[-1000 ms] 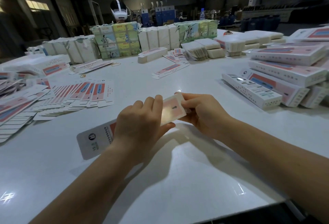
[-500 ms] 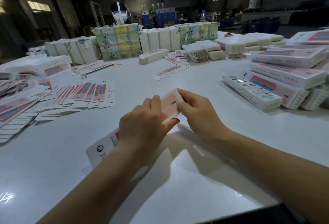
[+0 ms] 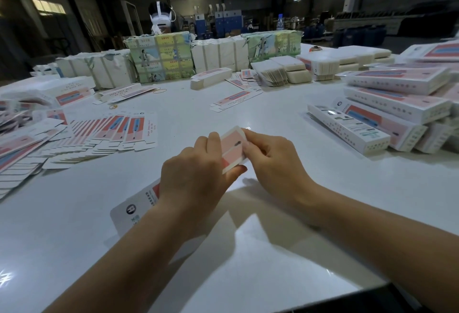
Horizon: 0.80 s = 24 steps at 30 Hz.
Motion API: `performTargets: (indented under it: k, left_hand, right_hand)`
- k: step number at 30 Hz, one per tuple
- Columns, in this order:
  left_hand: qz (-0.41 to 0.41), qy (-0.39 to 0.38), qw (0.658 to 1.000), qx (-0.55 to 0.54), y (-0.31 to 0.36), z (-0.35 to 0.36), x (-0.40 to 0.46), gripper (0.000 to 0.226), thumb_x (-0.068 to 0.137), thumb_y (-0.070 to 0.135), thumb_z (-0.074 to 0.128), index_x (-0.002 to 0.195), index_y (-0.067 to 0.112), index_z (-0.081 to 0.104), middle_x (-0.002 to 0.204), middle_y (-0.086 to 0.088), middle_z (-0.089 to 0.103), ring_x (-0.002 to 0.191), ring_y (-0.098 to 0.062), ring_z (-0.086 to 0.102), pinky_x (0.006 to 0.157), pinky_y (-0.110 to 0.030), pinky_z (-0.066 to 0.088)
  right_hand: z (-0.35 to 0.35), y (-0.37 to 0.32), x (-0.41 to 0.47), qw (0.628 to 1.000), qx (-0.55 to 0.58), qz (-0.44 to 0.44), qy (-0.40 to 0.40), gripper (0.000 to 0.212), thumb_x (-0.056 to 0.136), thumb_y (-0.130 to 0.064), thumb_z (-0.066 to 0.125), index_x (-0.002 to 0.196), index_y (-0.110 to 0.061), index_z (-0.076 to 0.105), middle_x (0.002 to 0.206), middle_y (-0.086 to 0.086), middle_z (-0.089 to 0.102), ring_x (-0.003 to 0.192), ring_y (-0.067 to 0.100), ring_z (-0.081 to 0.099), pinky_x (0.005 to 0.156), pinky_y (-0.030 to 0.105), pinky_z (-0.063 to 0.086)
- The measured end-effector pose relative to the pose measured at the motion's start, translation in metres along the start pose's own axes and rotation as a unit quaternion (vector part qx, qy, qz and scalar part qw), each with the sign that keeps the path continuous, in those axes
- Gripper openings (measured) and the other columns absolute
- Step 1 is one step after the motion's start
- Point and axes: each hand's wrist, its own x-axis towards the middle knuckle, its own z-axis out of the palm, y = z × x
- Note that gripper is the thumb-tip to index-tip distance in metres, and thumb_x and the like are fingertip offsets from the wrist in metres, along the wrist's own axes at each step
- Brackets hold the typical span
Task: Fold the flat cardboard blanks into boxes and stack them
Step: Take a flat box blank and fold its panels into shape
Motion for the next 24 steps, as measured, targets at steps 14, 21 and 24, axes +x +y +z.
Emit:
performTargets:
  k: [14,21,24]
  left_hand:
    - [0.093,-0.025,0.995,0.009,-0.028,0.002,0.001,0.071,0.071,0.072,0.037,0.101,0.011,0.059,0.077,-0.004,0.062,0.053,-0.025,0.058,0.045,-0.018,0.013]
    - [0.11,-0.06,0.991,-0.057,-0.03,0.005,-0.001,0.069,0.076,0.064,0.048,0.117,0.009,0.058,0.098,-0.006,0.065,0.08,-0.026,0.061,0.056,-0.027,0.039]
    - [0.129,0.015,0.99,-0.046,-0.02,0.003,-0.002,0.052,0.079,0.043,0.07,0.109,0.0,0.065,0.106,-0.016,0.065,0.093,-0.036,0.062,0.073,-0.043,0.05]
  right_hand:
    - [-0.009,0.021,0.012,0.966,-0.142,-0.132,-0.17,0.075,0.082,-0.015,0.073,0.146,-0.013,0.033,0.149,0.005,0.037,0.137,0.017,0.031,0.106,0.011,0.019]
    - [-0.006,0.028,0.014,0.956,-0.169,-0.169,-0.167,0.067,0.085,-0.017,0.071,0.144,-0.012,0.038,0.138,0.01,0.048,0.125,0.025,0.041,0.1,0.017,0.027]
    - [-0.006,0.031,0.015,0.96,-0.174,-0.147,-0.164,0.067,0.085,-0.016,0.069,0.144,-0.013,0.037,0.136,0.011,0.05,0.122,0.028,0.042,0.102,0.027,0.031]
